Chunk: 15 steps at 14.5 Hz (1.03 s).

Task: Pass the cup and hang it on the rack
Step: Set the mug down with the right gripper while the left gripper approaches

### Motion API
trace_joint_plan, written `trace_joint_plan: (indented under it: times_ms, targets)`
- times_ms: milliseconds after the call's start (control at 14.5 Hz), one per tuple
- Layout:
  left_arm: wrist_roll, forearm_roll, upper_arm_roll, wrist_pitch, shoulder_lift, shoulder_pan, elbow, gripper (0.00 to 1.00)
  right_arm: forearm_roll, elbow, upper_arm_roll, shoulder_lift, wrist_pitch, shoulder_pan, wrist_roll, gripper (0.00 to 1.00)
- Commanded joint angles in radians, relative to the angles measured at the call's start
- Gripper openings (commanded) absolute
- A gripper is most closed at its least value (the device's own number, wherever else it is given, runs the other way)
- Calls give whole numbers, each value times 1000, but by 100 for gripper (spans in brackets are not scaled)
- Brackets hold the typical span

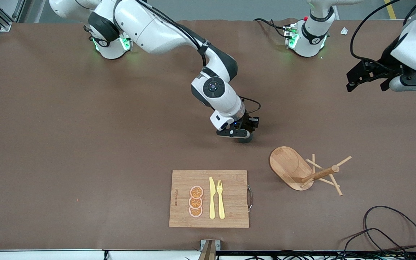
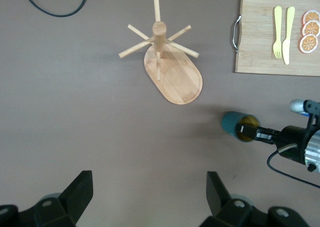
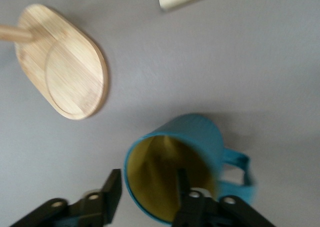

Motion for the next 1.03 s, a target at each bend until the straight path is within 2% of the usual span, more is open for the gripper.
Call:
trace_joint_plan:
  times_ms: [0,206,344,481,619,825,962]
  targets:
    - [-10,-5,-3,5,15,0,10,100,11,-8,-32,-82,-73,-40,6,100]
    - [-55,24,-14,5,30,-30,10,100,-13,-13,-43,-169,-192,-172,-39,100]
    - [-144,81,-23,5,47,-88,12,100,-85,-13,-46,-235,-326,-291,-189,100]
    - [-203,93,-23,5,63,-129,10,100,-105,-14,-48,-285,-433,-408,-375,100]
    - [-279,113,-23,10,95,-189,13,100,-107,-27,-48,-334,-509,-503,-451,100]
    - [-382,156,-25,18,142,-267,13,100,-173,-152,-48,-453,-523,-633,-484,100]
    - [-443,202,-23,21,164,-328,13,100,-177,-233,-46,-527,-524,-716,-557,100]
